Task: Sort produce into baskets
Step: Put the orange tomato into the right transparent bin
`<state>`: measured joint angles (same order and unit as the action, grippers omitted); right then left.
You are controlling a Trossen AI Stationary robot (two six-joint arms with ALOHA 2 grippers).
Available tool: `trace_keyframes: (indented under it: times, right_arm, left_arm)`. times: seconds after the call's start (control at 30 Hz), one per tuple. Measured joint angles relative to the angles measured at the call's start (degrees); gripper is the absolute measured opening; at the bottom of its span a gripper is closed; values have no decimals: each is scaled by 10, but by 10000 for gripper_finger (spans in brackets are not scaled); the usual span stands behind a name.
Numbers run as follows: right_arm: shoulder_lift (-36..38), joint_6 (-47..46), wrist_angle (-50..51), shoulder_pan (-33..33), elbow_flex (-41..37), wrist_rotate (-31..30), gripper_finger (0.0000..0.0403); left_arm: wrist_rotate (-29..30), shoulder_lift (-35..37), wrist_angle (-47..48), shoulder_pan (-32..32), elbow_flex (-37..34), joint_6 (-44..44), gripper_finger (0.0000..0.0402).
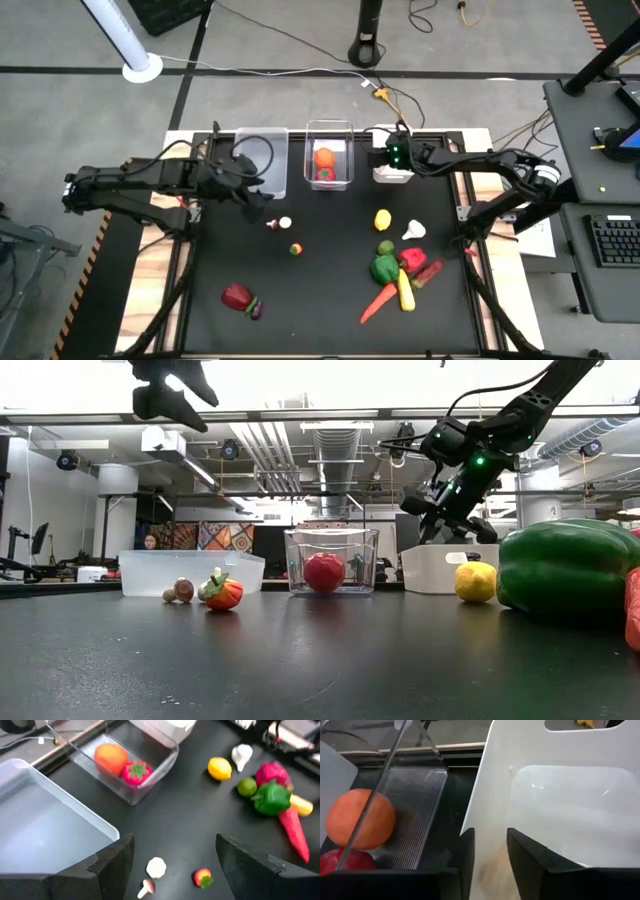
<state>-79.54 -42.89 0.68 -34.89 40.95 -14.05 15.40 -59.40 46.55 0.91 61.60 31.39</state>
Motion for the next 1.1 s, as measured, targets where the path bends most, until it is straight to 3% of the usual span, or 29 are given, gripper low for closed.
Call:
trace_keyframes:
  times: [0.4, 0.6, 0.77, 1.1]
  right_arm:
    - [60, -2, 11, 1, 0, 26, 188]
    - [123, -2, 11, 12, 0, 46, 191]
    - [172, -8, 14, 34, 0, 46, 190]
    - [210, -11, 26, 83, 0, 47, 190]
  left_arm:
    - [-56, -82, -4, -7, -3, -102, 261]
    - [-64, -153, -27, -7, -4, -200, 261]
    - [-108, -221, -79, -8, -4, -259, 261]
    - [-187, -313, -142, -26, -39, -271, 261]
